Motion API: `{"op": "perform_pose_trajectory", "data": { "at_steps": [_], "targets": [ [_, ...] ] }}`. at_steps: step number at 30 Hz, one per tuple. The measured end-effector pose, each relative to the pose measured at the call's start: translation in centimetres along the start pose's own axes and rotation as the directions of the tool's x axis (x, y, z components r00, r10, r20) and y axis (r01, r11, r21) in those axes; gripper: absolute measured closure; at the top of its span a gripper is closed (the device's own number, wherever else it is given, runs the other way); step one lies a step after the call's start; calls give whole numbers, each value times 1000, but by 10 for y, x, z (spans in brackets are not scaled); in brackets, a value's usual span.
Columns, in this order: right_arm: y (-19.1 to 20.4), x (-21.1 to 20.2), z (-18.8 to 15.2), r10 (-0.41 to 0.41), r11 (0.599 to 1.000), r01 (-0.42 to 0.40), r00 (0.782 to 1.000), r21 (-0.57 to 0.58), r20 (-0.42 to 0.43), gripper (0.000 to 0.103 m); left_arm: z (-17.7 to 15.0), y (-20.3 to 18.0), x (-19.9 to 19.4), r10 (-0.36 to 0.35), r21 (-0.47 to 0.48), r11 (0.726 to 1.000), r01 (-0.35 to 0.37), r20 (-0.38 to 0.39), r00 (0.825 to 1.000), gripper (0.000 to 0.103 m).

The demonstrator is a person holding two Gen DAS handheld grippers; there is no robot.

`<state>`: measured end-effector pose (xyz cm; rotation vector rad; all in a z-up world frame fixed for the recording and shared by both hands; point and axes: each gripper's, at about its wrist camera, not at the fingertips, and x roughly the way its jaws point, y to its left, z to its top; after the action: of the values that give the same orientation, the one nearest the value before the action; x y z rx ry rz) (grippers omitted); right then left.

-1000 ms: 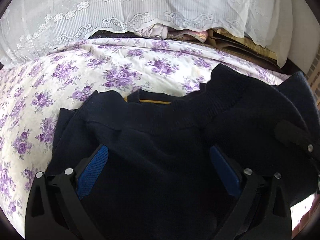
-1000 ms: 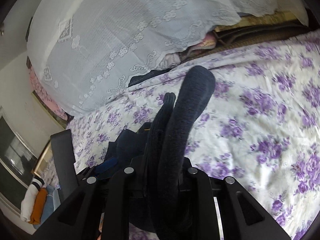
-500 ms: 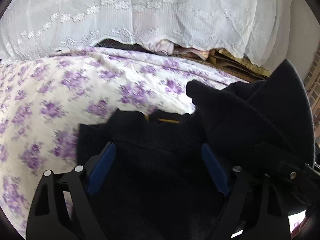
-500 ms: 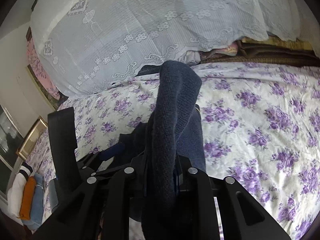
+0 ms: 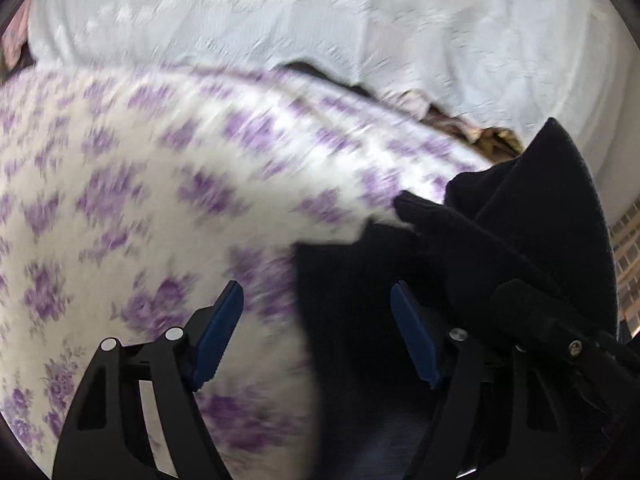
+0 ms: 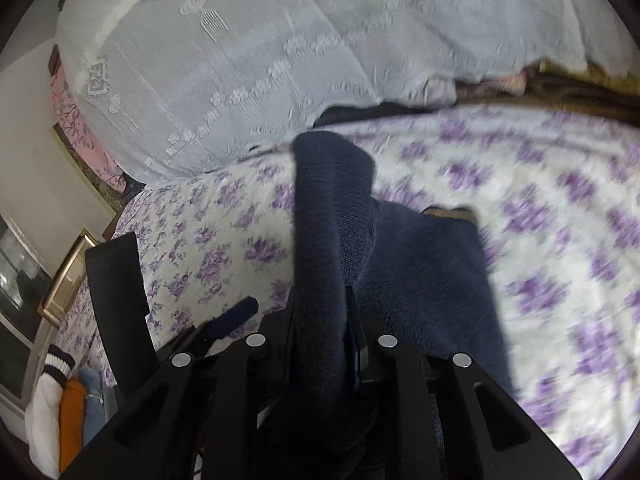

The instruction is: Fold small clothes

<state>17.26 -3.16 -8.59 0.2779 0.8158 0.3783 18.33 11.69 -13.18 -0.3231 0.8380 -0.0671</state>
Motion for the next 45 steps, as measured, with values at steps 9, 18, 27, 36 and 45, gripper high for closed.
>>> {"op": "perform_pose_trajectory", "data": {
  "at_steps": [9, 18, 27, 36, 45],
  "targets": [
    [-8, 11, -9, 48, 998, -47, 999, 36, -20, 68, -3, 22, 27, 38, -23, 999, -39, -72, 997, 23],
    [-11, -92, -17, 178, 973, -160, 979, -168, 95, 68, 3, 39, -9, -48, -136, 990, 45, -20, 999, 18],
    [-26, -98, -73, -72, 932, 115, 988, -343, 133, 82, 6, -7, -65, -307, -79, 949, 305, -14, 952, 14],
    [-40, -30, -88, 1, 985, -7, 1000, -173, -30, 87, -37, -60, 4, 45, 182, 983, -19, -142, 989, 4],
    [-53, -39, -86, 59, 977, -75, 995, -200, -85, 91, -42, -30, 8, -74, 58, 995, 84, -157, 985, 4]
  ]
}}
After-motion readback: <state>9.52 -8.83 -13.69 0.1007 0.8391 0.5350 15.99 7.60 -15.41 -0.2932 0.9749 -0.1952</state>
